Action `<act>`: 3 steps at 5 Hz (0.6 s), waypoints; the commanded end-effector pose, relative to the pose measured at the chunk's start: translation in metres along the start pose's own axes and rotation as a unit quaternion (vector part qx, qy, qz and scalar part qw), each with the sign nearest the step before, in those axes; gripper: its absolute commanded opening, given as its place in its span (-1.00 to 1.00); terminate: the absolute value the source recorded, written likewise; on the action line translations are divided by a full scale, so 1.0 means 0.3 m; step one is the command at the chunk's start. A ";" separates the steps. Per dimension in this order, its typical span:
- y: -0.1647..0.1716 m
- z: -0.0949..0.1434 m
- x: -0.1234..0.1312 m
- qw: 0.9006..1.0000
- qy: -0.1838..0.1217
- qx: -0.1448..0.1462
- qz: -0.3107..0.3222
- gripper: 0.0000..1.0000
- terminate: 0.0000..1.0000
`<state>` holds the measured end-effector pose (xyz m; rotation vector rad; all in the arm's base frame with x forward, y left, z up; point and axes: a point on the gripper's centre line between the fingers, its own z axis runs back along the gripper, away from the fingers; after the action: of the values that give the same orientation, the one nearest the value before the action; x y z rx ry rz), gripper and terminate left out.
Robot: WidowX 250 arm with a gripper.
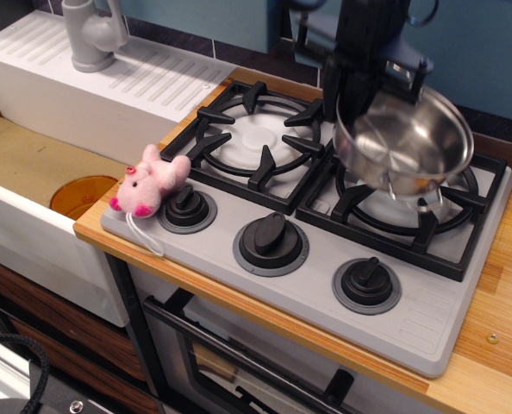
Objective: Put pan on stove and put stuffedpig in pan
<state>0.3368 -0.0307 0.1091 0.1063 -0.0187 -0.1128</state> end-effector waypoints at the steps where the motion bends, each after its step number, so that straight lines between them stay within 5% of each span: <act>1: 0.183 0.149 0.095 0.998 -0.040 0.021 -0.032 -1.00 -1.00; 3: 0.302 0.137 0.097 0.998 -0.028 0.021 -0.047 -1.00 -1.00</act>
<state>0.3668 0.0512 0.1397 0.1355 -0.0097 -0.2166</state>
